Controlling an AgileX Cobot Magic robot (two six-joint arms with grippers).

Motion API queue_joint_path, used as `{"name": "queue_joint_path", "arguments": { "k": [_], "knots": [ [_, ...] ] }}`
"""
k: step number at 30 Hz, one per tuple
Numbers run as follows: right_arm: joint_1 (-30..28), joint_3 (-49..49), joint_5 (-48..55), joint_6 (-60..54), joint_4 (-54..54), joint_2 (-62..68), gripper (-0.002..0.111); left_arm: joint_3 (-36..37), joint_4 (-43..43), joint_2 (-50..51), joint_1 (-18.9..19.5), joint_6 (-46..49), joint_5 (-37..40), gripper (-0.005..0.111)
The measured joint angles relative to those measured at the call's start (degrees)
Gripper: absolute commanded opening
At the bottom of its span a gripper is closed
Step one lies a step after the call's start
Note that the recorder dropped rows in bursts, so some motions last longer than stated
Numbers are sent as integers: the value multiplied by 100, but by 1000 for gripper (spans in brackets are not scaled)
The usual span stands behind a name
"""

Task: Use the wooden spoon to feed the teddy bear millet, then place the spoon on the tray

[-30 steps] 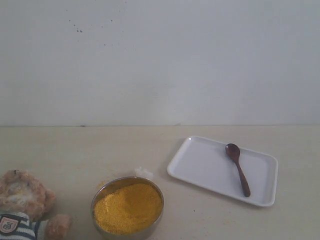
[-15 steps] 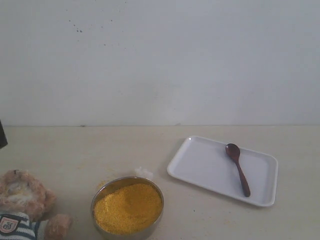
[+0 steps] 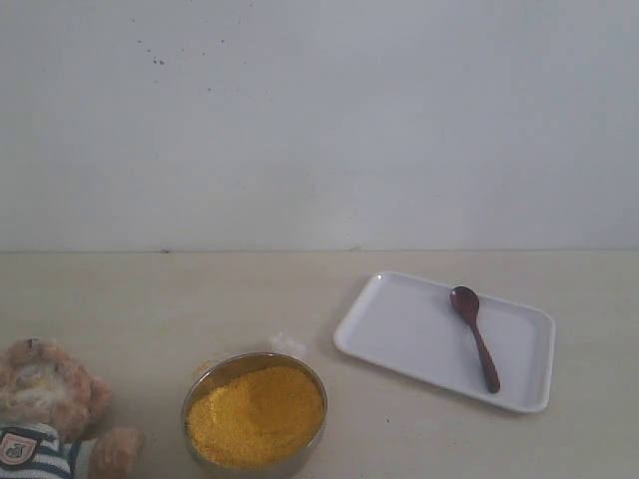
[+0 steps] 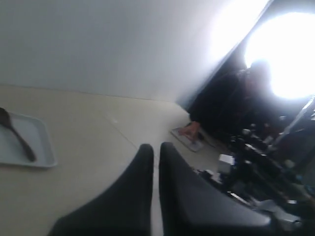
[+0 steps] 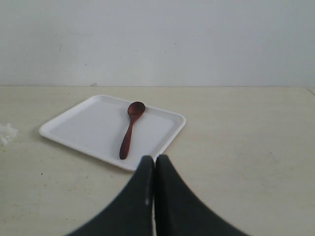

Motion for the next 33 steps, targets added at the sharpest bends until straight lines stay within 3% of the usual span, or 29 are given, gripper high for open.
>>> {"name": "queue_joint_path", "arguments": {
  "k": [6, 11, 23, 29, 33],
  "knots": [
    [0, 0, 0, 0, 0, 0, 0, 0, 947, -1163, -501, 61, -1582, 4],
    [0, 0, 0, 0, 0, 0, 0, 80, 1400, -1916, -690, 84, -2415, 4],
    [0, 0, 0, 0, 0, 0, 0, 1613, 1472, -2728, -722, 92, -3612, 4],
    [0, 0, 0, 0, 0, 0, 0, 1757, 1486, -2750, -722, 92, -3711, 4],
    [0, 0, 0, 0, 0, 0, 0, 1779, 2003, -2753, -722, 109, -4076, 4]
  ]
}}
